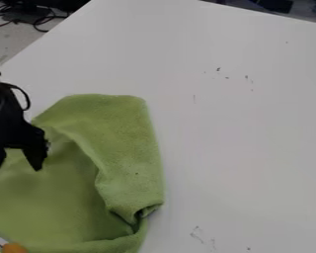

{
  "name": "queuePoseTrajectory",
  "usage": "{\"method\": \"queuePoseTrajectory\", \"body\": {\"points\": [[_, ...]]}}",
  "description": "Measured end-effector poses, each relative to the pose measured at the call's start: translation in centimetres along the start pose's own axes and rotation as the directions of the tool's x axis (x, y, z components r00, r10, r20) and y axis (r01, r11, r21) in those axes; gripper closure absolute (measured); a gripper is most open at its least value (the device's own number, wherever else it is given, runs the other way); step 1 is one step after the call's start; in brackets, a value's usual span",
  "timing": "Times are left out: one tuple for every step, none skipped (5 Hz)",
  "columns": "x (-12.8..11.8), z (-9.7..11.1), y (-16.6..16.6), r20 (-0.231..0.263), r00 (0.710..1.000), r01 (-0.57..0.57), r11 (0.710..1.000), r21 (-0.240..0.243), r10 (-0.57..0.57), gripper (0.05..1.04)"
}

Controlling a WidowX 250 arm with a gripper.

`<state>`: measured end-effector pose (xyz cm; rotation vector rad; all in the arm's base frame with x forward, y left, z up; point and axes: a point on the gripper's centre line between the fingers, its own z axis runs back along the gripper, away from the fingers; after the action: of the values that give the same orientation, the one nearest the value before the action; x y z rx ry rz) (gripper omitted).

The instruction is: Fold the cloth top left

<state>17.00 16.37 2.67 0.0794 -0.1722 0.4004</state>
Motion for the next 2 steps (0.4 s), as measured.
{"method": "queuePoseTrajectory", "body": {"points": [[0.6, 0.02, 0.46, 0.011, 1.0, -0.006, 1.0, 0.007, 0.006, 0.083], [0.68, 0.4, -0.51, -0.03, 0.999, 0.013, 1.0, 0.011, -0.013, 0.083]]}}
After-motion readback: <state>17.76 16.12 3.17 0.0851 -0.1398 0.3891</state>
